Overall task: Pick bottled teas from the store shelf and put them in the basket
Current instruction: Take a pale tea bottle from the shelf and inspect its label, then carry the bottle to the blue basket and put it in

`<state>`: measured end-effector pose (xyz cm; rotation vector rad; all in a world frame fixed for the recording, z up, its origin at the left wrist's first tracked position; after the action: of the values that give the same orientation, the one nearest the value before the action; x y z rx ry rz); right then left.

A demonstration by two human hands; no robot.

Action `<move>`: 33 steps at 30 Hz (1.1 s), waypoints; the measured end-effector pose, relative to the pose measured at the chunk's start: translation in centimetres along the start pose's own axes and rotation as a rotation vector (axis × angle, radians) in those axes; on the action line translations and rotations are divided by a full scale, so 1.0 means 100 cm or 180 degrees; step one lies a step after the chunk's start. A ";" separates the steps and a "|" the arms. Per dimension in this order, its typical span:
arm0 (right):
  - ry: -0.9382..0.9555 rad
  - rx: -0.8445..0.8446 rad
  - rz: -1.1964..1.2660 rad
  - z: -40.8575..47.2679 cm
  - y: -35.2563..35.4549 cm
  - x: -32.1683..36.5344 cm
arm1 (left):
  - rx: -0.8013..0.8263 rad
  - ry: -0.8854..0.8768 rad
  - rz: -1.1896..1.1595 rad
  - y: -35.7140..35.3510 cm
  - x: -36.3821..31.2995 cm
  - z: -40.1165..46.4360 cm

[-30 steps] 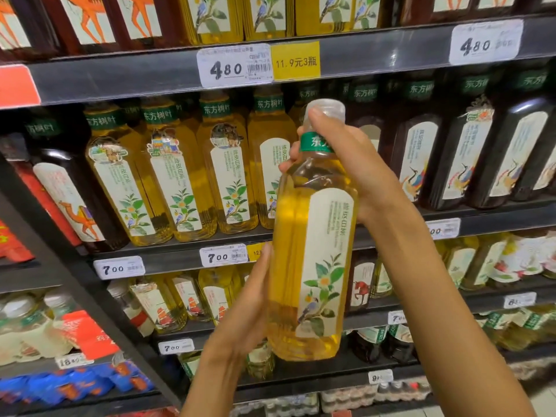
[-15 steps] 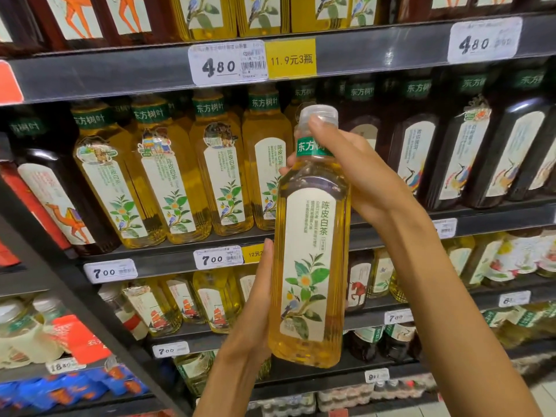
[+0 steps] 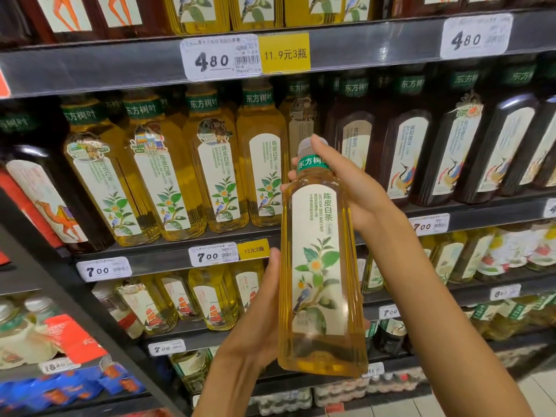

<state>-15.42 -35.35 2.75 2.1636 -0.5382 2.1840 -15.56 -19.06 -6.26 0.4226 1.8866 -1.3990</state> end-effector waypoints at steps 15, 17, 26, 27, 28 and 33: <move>-0.0430 -0.0221 0.0615 0.002 0.007 -0.021 | 0.0390 -0.0242 -0.0519 -0.005 -0.005 -0.005; -0.0394 -0.0219 0.0533 0.003 0.009 -0.021 | 0.0406 -0.0360 -0.0414 -0.002 -0.004 -0.006; 0.0717 -0.1026 0.0350 -0.009 0.042 -0.016 | 0.0615 0.0044 -0.0819 0.018 -0.003 0.011; 0.0776 -0.1118 0.0324 -0.015 0.046 -0.019 | 0.0588 0.0163 -0.0871 0.022 -0.002 0.015; 0.0824 -0.1195 0.0343 -0.021 0.049 -0.023 | 0.0526 0.0262 -0.0862 0.024 -0.001 0.018; 0.1082 -0.1541 0.0564 -0.066 0.069 -0.044 | 0.0204 0.0557 -0.0337 0.029 0.026 0.035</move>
<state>-23.39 -39.11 -2.97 1.5168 -1.1244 2.1415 -14.17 -21.71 -10.63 0.4968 2.0339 -1.5386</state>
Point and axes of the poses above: each hand's wrist, its own z-axis towards the middle knuckle, its own y-axis out of the back of the hand, x = y × z, the point moved 2 cm from there along z, towards the middle knuckle, and after that the axes turned 15 degrees about -z, right-handed, at the moved point
